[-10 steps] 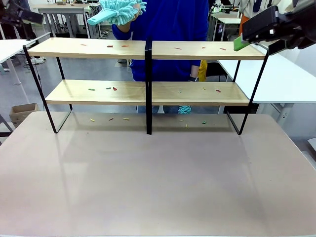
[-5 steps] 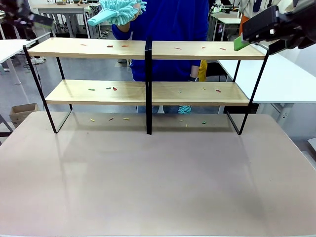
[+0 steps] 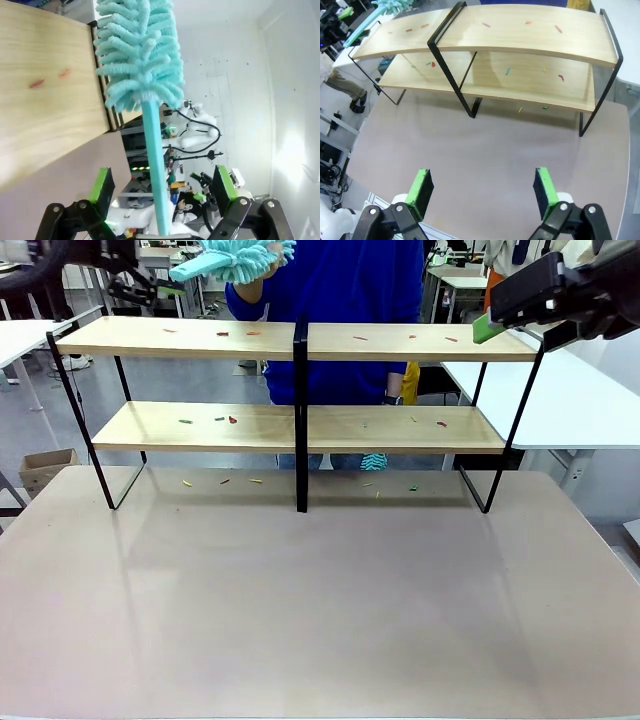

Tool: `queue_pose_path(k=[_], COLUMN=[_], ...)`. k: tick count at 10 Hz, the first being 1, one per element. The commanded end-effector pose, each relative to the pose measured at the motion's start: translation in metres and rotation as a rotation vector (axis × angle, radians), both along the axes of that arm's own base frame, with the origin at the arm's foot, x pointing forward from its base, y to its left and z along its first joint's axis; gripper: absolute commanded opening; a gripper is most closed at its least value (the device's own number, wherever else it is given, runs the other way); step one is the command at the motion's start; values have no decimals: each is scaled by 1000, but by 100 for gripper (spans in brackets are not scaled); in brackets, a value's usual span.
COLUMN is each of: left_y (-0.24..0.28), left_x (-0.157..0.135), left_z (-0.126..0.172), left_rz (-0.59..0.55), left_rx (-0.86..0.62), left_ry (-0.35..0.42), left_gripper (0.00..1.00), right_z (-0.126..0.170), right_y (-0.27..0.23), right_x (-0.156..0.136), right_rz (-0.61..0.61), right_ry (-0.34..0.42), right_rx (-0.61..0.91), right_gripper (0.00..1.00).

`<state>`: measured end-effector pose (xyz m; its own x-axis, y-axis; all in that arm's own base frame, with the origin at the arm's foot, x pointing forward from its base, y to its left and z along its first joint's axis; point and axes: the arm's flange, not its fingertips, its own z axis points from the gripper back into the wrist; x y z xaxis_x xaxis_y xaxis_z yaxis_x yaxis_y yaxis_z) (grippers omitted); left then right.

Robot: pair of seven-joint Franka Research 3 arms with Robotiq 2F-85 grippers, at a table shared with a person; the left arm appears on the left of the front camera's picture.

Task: Clean the shelves.
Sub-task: Pick up the Duster when the human hands it over.

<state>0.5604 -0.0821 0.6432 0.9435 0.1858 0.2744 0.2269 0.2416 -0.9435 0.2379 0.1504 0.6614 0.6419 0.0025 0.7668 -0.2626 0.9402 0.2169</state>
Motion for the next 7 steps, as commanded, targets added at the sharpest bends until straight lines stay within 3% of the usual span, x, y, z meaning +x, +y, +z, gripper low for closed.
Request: queue_pose_path(k=[1, 5, 6, 7], left_y=[-18, -14, -12, -11], left_x=[1, 7, 5, 4], left_z=[0, -10, -10, -10], left_rz=[-4, 0, 17, 22], left_rx=[-12, -44, -40, -33], left_ry=[9, 18, -9, -15], left_gripper=[100, 100, 43, 42], right_z=[0, 0, 0, 0], right_y=[0, 0, 0, 0], right_x=[0, 0, 0, 0], right_rz=[-1, -1, -1, -1], right_ry=[1, 1, 1, 1], right_rx=[1, 1, 1, 1], right_gripper=[100, 100, 100, 100])
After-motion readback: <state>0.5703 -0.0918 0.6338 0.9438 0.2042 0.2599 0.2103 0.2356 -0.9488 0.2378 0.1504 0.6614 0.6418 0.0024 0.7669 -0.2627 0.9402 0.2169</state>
